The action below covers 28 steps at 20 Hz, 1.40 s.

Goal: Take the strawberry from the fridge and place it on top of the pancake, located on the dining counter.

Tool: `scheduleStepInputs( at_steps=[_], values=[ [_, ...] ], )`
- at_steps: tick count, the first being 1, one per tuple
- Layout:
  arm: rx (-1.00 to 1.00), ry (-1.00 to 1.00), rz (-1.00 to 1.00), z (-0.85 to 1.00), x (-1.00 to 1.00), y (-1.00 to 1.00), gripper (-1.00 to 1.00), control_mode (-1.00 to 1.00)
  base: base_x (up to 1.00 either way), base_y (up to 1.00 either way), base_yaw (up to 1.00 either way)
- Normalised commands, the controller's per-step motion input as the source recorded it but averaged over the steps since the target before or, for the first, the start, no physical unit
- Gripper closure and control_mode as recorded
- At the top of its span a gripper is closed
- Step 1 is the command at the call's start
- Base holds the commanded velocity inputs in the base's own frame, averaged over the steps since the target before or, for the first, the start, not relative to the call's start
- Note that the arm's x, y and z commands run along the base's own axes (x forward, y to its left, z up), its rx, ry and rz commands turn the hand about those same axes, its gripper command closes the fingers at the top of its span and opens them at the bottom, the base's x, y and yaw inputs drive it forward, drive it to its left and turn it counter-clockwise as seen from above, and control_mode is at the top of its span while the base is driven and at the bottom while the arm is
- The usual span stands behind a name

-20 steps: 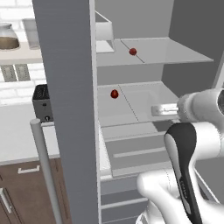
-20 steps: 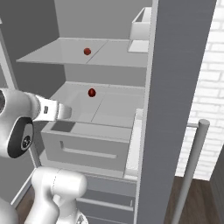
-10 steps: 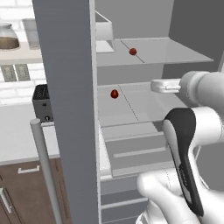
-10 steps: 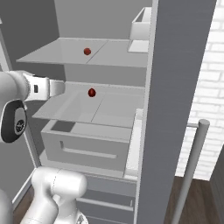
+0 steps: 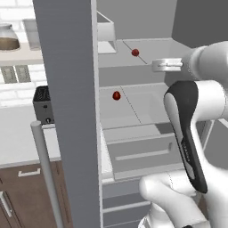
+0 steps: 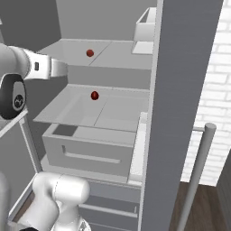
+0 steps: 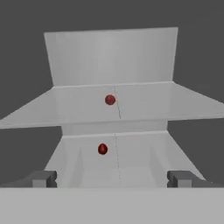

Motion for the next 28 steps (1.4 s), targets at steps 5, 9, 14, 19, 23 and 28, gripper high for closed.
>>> scheduleStepInputs(
  at_steps=[5, 9, 14, 19, 23, 28],
  values=[
    [0.00, 0.00, -0.03, 0.00, 0.91, -0.02, -1.00, -1.00, 0.00, 0.00, 0.00],
    [0.03, 0.08, -0.02, 0.00, 0.96, -0.03, -1.00, -1.00, 0.00, 0.00, 0.00],
    [0.01, 0.13, -0.01, 0.00, 1.00, 0.00, -1.00, -1.00, 0.00, 0.00, 0.00],
    [0.00, 0.01, 0.00, -0.01, 0.94, -0.04, -1.00, -1.00, 0.00, 0.00, 0.00],
    [0.00, 0.12, 0.00, -0.09, 0.80, -0.13, -1.00, -1.00, 0.00, 0.00, 0.00],
    [0.00, 0.10, 0.00, -0.28, 0.69, 0.00, -1.00, -1.00, 0.00, 0.00, 0.00]
  ],
)
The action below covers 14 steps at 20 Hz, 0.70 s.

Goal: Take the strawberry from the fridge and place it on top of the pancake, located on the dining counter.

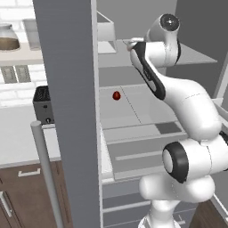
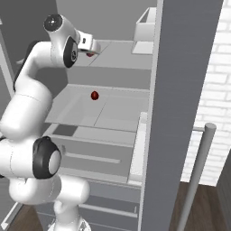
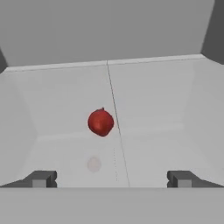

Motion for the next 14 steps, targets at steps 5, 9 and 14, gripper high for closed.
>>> scheduleStepInputs(
  at_steps=[5, 9, 14],
  values=[
    [0.00, 0.00, 0.00, -0.21, 0.50, 0.02, -1.00, -1.00, 0.00, 0.00, 0.00],
    [0.00, 0.07, 0.00, -0.22, 0.61, 0.08, -1.00, -1.00, 0.00, 0.00, 0.00],
    [0.00, 0.02, 0.00, -0.10, 0.49, 0.07, -1.00, -1.00, 0.00, 0.00, 0.00]
  ],
)
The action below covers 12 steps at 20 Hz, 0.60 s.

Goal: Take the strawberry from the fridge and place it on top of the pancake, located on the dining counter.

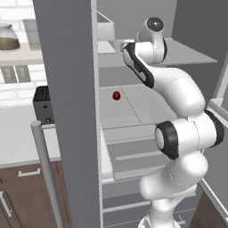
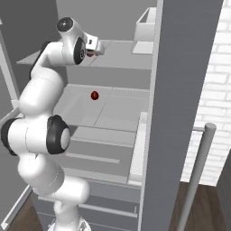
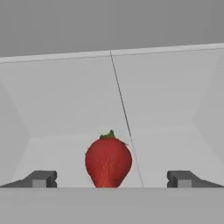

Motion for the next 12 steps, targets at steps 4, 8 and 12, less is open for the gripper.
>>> scheduleStepInputs(
  at_steps=[4, 8, 12],
  values=[
    [0.00, 0.00, 0.00, 0.04, 0.39, 0.00, -1.00, -1.00, 0.00, 0.00, 0.00],
    [0.00, 0.02, 0.00, 0.00, 0.40, 0.00, -1.00, -1.00, 0.00, 0.00, 0.00],
    [0.00, 0.17, 0.00, -0.15, 0.20, 0.00, -1.00, -1.00, 0.00, 0.00, 0.00]
  ],
)
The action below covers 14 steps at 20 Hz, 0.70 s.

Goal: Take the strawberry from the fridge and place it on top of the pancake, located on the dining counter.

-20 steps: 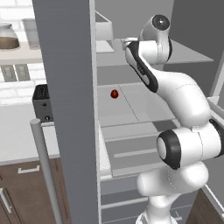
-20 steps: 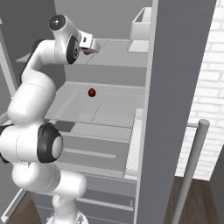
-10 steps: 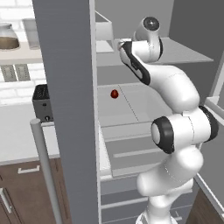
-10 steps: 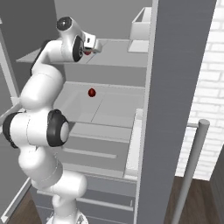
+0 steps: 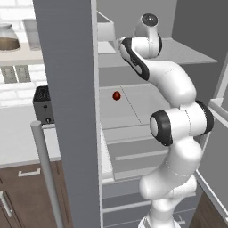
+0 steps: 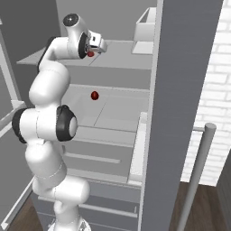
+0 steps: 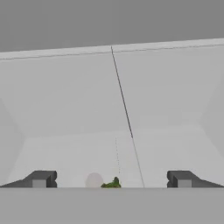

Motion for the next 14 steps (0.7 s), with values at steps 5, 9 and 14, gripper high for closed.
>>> scheduleStepInputs(
  at_steps=[5, 9, 14],
  values=[
    [0.00, 0.20, 0.00, -0.40, 0.00, 0.00, -1.00, -1.00, 0.00, 0.00, 0.00],
    [0.00, 0.11, 0.00, -0.37, 0.00, 0.00, -1.00, -1.00, 0.00, 0.00, 0.00],
    [0.00, 0.00, 0.00, -0.27, 0.00, 0.01, -1.00, -1.00, 0.00, 0.00, 0.00]
  ],
)
